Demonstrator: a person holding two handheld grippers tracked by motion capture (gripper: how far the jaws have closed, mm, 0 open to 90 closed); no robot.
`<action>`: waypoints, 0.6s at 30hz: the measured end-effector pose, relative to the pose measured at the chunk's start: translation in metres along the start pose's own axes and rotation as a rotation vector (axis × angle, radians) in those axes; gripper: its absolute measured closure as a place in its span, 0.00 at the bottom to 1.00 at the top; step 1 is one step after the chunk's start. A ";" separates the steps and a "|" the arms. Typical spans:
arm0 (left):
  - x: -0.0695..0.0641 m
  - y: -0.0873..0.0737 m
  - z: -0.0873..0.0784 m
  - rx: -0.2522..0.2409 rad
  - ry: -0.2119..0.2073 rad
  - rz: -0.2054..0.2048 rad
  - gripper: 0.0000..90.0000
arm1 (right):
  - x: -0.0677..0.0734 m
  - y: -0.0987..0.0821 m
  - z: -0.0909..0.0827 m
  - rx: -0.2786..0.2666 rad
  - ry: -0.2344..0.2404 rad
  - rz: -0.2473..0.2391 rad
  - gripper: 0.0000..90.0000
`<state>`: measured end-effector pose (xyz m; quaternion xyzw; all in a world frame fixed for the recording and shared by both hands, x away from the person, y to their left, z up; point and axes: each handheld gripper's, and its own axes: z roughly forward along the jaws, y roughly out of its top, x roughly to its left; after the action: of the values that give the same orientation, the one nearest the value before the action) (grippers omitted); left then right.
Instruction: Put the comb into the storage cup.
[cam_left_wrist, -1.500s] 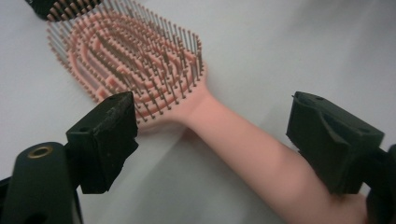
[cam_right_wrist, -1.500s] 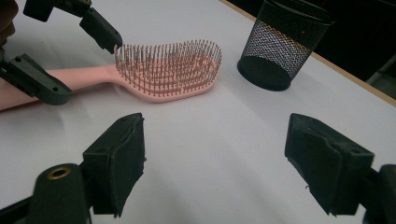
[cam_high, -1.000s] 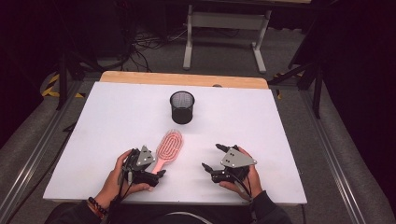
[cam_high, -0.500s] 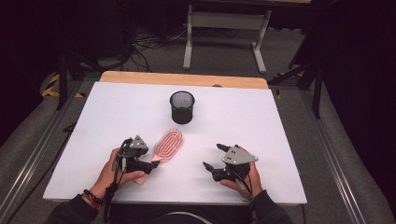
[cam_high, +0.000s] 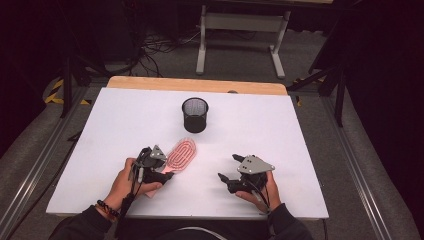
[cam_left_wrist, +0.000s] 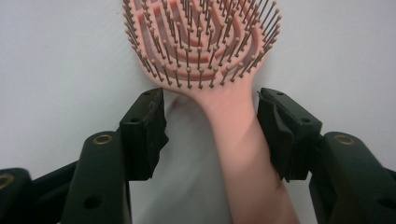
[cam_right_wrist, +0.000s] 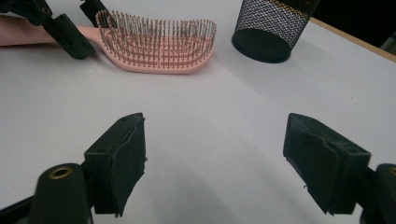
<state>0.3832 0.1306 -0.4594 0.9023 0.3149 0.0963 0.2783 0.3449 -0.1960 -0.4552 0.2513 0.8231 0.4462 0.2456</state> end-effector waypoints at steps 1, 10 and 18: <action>0.001 0.002 0.000 0.013 -0.011 -0.002 0.49 | 0.000 0.000 0.000 0.000 0.005 0.003 0.24; 0.008 0.018 0.001 0.109 -0.025 -0.012 0.61 | -0.001 0.000 0.000 0.018 0.002 0.013 0.24; 0.015 0.016 0.001 0.076 -0.043 0.019 0.77 | -0.001 -0.001 0.003 0.032 0.028 0.020 0.24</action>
<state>0.4040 0.1289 -0.4515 0.9170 0.3038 0.0673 0.2497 0.3476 -0.1958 -0.4576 0.2569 0.8311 0.4388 0.2254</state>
